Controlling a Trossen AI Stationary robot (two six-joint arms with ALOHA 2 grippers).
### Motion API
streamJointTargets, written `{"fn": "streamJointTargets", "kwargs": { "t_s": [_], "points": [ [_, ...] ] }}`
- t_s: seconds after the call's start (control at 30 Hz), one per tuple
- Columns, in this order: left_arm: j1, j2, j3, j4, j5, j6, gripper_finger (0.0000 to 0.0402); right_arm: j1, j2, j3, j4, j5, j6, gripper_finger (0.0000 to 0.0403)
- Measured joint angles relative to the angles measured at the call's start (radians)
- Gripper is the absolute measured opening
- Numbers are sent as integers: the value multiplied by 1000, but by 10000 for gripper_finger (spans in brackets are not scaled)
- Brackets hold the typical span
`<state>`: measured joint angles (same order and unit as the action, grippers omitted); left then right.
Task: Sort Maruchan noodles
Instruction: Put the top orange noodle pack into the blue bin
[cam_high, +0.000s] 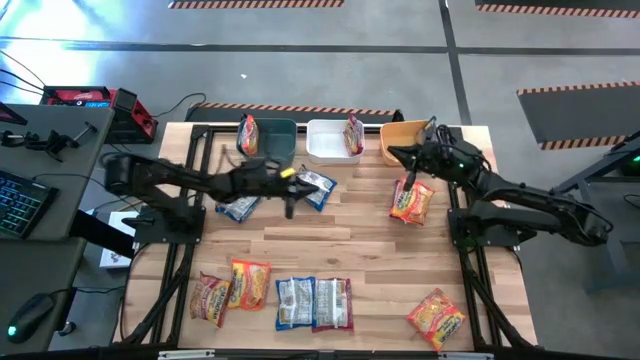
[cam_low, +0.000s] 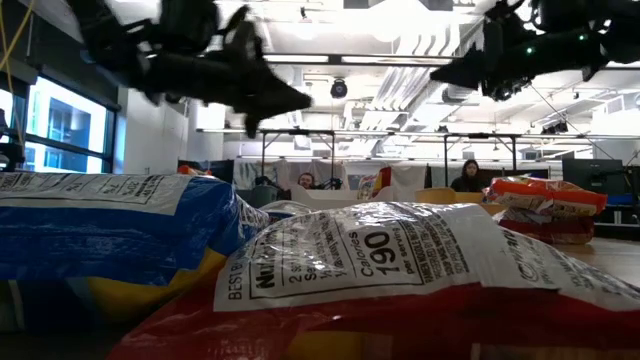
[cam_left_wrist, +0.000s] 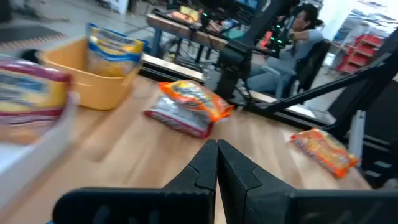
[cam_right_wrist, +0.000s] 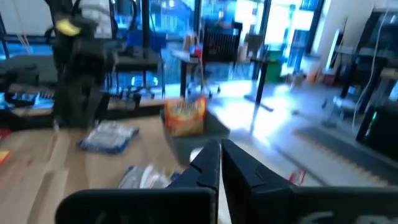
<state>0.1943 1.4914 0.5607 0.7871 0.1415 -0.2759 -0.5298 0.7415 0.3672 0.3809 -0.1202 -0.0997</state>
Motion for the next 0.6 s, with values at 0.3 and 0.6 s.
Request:
{"fn": "streamJointTargets", "kwargs": {
  "t_s": [0.3, 0.6],
  "points": [
    [-65, 321, 406, -149, 59, -97, 6, 0, -44, 19, 2, 4, -57, 0],
    [-78, 576, 795, -405, 59, -246, 93, 0, -59, 19, -3, 3, -93, 0]
  ]
}}
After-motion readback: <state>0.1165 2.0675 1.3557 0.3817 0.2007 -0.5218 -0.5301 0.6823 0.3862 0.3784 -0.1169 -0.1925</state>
